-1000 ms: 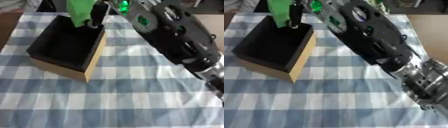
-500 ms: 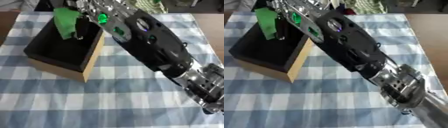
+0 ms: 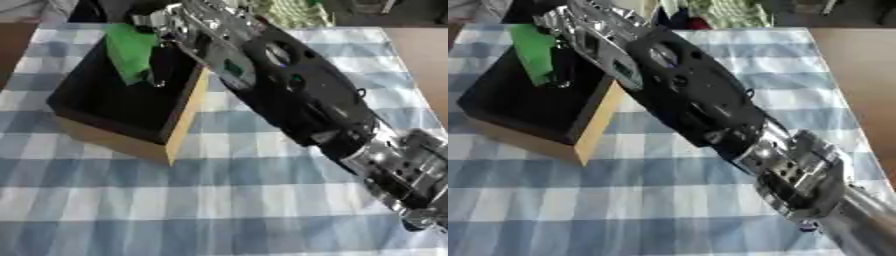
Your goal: Pick up objects on the table and place them in the box.
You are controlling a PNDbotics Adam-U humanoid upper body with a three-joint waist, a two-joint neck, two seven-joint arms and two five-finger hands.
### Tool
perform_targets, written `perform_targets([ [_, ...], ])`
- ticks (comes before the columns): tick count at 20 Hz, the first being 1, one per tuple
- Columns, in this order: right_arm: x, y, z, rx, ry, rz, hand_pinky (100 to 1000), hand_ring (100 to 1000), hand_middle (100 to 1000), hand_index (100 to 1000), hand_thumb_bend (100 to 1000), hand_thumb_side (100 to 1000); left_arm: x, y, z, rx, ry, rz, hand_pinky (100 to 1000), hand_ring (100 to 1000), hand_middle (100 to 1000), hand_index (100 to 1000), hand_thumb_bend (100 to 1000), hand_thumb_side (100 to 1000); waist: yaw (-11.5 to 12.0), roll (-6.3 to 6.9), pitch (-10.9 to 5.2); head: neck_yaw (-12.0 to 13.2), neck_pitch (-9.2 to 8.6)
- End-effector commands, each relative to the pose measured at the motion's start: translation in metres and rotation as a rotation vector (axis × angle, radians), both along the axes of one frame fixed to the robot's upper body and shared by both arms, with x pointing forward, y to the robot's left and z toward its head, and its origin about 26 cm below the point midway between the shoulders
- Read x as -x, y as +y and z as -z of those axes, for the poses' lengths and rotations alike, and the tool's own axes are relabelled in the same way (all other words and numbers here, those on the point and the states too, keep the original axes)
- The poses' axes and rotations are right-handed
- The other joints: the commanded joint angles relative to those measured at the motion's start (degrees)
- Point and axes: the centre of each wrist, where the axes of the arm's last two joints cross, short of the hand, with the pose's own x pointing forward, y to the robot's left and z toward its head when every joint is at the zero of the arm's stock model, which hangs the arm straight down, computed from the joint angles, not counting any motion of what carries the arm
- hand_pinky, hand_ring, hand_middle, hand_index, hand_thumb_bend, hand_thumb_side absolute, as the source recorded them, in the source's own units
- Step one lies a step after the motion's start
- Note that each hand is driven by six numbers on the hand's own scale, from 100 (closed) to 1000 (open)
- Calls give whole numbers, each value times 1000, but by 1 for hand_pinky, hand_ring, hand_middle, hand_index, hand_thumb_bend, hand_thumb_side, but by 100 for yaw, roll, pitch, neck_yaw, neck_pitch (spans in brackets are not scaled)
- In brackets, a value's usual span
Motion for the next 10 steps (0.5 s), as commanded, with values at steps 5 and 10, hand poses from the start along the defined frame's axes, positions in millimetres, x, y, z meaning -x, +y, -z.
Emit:
perform_targets([
  [5, 0, -1, -12, 42, -2, 86, 975, 1000, 908, 1000, 408, 402, 2, -1, -6, -1, -23, 8, 614, 724, 583, 723, 318, 382, 8, 39, -101, -7, -55],
  [10, 0, -2, -13, 55, -23, 83, 976, 1000, 896, 1000, 394, 414, 2, -1, -6, -1, -23, 9, 613, 724, 583, 723, 317, 382, -1, 39, -108, 4, -46],
])
